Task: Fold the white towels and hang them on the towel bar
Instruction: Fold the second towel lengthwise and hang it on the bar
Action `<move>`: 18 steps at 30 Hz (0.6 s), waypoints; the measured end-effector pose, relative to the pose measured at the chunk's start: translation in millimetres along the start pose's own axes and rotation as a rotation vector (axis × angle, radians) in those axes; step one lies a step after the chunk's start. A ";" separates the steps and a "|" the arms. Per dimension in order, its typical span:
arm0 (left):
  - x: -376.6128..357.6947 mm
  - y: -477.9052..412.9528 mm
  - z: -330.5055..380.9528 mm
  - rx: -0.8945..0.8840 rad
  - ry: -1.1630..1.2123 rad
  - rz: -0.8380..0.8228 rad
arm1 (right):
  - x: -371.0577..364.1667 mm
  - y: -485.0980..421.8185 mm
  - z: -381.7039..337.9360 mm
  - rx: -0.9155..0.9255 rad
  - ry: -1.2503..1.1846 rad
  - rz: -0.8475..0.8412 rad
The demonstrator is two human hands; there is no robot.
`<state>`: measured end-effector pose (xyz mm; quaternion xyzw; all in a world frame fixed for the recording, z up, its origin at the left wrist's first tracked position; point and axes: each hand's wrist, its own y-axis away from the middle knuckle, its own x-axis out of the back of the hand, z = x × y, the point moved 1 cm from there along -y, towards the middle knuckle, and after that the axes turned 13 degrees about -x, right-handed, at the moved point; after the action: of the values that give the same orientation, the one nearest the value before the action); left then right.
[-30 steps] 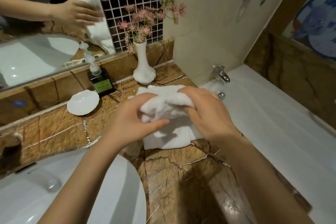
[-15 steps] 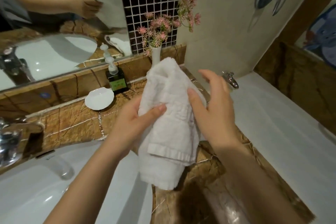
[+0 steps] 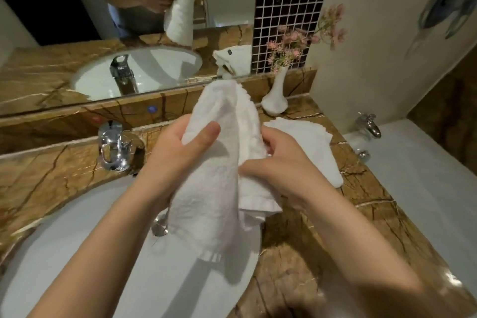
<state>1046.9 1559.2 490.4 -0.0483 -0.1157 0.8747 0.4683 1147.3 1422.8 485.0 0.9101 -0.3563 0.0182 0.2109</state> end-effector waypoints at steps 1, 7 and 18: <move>11.9 10.3 4.6 0.031 0.025 0.009 | -2.5 6.1 0.8 -0.016 0.017 0.006; 77.4 86.0 24.9 0.298 0.172 -0.046 | -14.7 50.7 3.2 -0.236 -0.057 -0.151; 122.3 204.9 -15.6 0.811 0.046 -0.074 | -41.9 81.5 77.1 -0.595 0.338 -0.247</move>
<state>816.2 1553.6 427.4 0.1252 0.2475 0.8306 0.4829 1053.5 1365.5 437.3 0.8291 -0.1934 0.0382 0.5231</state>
